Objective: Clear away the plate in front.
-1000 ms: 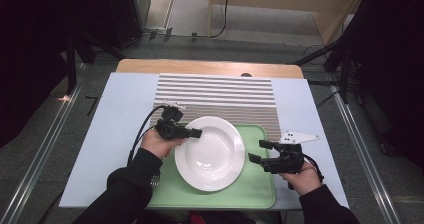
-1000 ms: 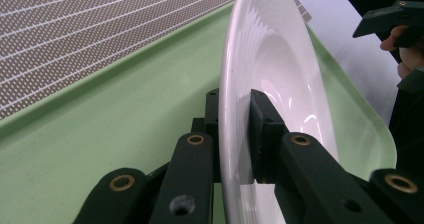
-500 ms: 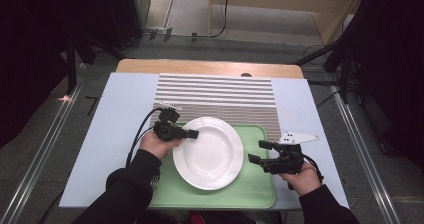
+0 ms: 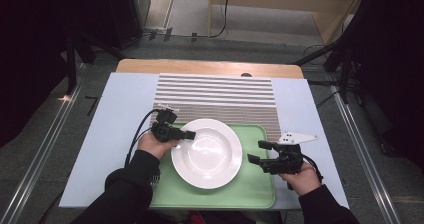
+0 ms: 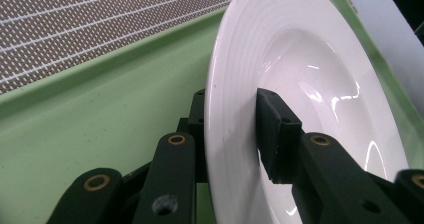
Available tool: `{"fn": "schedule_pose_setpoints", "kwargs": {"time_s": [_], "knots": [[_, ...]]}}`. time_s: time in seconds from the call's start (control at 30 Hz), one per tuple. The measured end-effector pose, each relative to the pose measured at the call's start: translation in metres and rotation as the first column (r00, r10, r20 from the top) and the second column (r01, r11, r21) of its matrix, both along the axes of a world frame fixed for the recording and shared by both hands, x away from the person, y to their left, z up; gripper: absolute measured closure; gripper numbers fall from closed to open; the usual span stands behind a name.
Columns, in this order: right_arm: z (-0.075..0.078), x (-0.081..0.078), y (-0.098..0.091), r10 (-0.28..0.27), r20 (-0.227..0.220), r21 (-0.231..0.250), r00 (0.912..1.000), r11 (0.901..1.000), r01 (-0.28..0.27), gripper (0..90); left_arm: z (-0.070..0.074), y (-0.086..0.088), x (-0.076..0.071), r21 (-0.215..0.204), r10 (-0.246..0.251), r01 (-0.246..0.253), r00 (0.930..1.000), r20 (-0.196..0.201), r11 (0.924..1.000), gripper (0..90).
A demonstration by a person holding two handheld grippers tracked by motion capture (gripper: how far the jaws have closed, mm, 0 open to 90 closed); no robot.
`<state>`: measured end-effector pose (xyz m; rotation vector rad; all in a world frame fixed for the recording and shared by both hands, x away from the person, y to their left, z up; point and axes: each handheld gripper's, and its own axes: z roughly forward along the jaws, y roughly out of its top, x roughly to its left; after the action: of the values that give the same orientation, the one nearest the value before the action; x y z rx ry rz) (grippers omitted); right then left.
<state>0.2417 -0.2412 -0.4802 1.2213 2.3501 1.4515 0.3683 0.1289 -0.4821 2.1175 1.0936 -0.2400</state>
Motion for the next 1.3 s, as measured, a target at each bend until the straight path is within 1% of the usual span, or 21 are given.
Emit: {"fn": "schedule_pose_setpoints", "kwargs": {"time_s": [0.03, 0.1, 0.27, 0.33, 0.37, 0.43, 0.5, 0.57, 0.6, 0.67, 0.73, 0.8, 0.83, 0.93, 1.0, 1.07, 1.1, 1.13, 1.17, 1.23, 1.3], "knots": [[0.0, 0.0, 0.0, 0.0, 0.0, -0.001, 1.0, 1.0, 0.0, 26.6, -0.001, 0.0, 0.0, 0.001, 0.002, -0.002, 1.0, -0.001, 1.0, 69.3], [0.0, 0.0, 0.001, 0.001, -0.004, 0.002, 1.0, 1.0, -0.001, 26.6, -0.002, 0.001, 0.001, 0.022, 0.005, -0.005, 0.9999, 0.011, 0.9997, 66.1], [0.0, 0.0, 0.001, 0.002, -0.003, 0.001, 1.0, 1.0, -0.002, 26.6, -0.005, 0.004, 0.003, 0.044, 0.009, -0.009, 0.9999, 0.009, 0.999, 63.1], [-0.001, 0.0, 0.001, 0.002, -0.005, 0.001, 1.0, 1.0, -0.002, 26.6, -0.007, 0.002, 0.003, 0.061, -0.002, 0.002, 1.0, 0.004, 0.9981, 57.7], [0.0, 0.0, 0.001, 0.002, -0.004, 0.001, 1.0, 1.0, -0.002, 26.6, -0.008, 0.001, 0.002, 0.071, -0.006, 0.005, 0.9999, 0.009, 0.9975, 55.3], [-0.001, 0.0, 0.001, 0.003, -0.005, -0.001, 1.0, 1.0, -0.003, 26.6, -0.007, 0.001, 0.002, 0.069, -0.009, 0.008, 0.9999, 0.013, 0.9976, 52.1], [-0.001, 0.0, 0.001, 0.004, -0.005, -0.002, 1.0, 1.0, -0.004, 26.6, -0.007, 0.002, 0.002, 0.075, -0.009, 0.008, 0.9997, 0.021, 0.9972, 51.8], [-0.001, 0.0, 0.001, 0.003, -0.004, -0.002, 1.0, 1.0, -0.004, 26.6, -0.004, 0.004, 0.001, 0.057, -0.005, 0.003, 0.9988, 0.049, 0.9984, 50.9], [-0.001, 0.0, 0.001, 0.002, -0.004, -0.001, 1.0, 1.0, -0.002, 26.6, -0.001, 0.006, 0.001, 0.041, -0.004, 0.002, 0.998, 0.062, 0.9992, 45.6], [-0.001, 0.0, 0.001, 0.002, -0.004, -0.001, 1.0, 1.0, -0.002, 26.6, 0.003, 0.008, 0.0, 0.009, -0.002, 0.001, 0.9966, 0.083, 1.0, 44.6], [-0.001, 0.0, 0.001, 0.003, -0.007, -0.002, 1.0, 1.0, -0.003, 26.6, 0.007, 0.01, -0.001, 0.012, -0.005, 0.004, 0.9939, 0.11, 0.9999, 40.8], [-0.001, 0.0, 0.001, 0.003, -0.008, -0.002, 1.0, 1.0, -0.003, 26.6, 0.01, 0.012, -0.003, 0.021, -0.013, 0.011, 0.9918, 0.127, 0.9997, 39.8], [-0.001, 0.0, 0.001, 0.004, -0.005, -0.002, 1.0, 1.0, -0.004, 26.6, 0.011, 0.012, -0.003, 0.025, -0.017, 0.014, 0.9913, 0.13, 0.9996, 37.3], [0.0, 0.0, 0.001, 0.002, -0.007, -0.001, 1.0, 1.0, -0.002, 26.6, 0.017, 0.015, -0.005, 0.022, -0.026, 0.023, 0.9881, 0.152, 0.9995, 37.2], [-0.001, 0.0, 0.0, 0.001, -0.005, -0.002, 1.0, 1.0, -0.001, 26.6, 0.023, 0.018, -0.007, 0.004, -0.024, 0.024, 0.9845, 0.174, 0.9997, 37.2], [-0.001, 0.0, 0.0, 0.0, -0.006, -0.002, 1.0, 1.0, -0.001, 26.6, 0.029, 0.021, -0.009, -0.022, -0.026, 0.03, 0.9828, 0.183, 0.9993, 37.2], [-0.001, 0.0, 0.0, 0.0, -0.008, -0.002, 1.0, 1.0, 0.0, 26.6, 0.031, 0.023, -0.009, -0.031, -0.031, 0.037, 0.9821, 0.186, 0.9988, 36.7], [-0.001, 0.0, 0.0, 0.0, -0.01, -0.001, 0.9999, 1.0, 0.0, 26.5, 0.033, 0.024, -0.01, -0.045, -0.052, 0.061, 0.9809, 0.187, 0.9971, 33.7], [-0.001, 0.0, 0.0, 0.0, -0.011, -0.002, 0.9999, 1.0, 0.0, 26.5, 0.035, 0.025, -0.01, -0.052, -0.058, 0.069, 0.9805, 0.188, 0.9962, 32.6], [-0.001, 0.0, 0.0, 0.001, -0.01, -0.004, 0.9999, 1.0, -0.001, 26.6, 0.037, 0.028, -0.013, -0.06, -0.059, 0.073, 0.9754, 0.212, 0.9955, 32.6], [-0.001, 0.0, 0.0, 0.001, -0.009, -0.004, 1.0, 1.0, -0.001, 26.5, 0.04, 0.03, -0.016, -0.073, -0.06, 0.077, 0.9742, 0.218, 0.9943, 32.6]]}}
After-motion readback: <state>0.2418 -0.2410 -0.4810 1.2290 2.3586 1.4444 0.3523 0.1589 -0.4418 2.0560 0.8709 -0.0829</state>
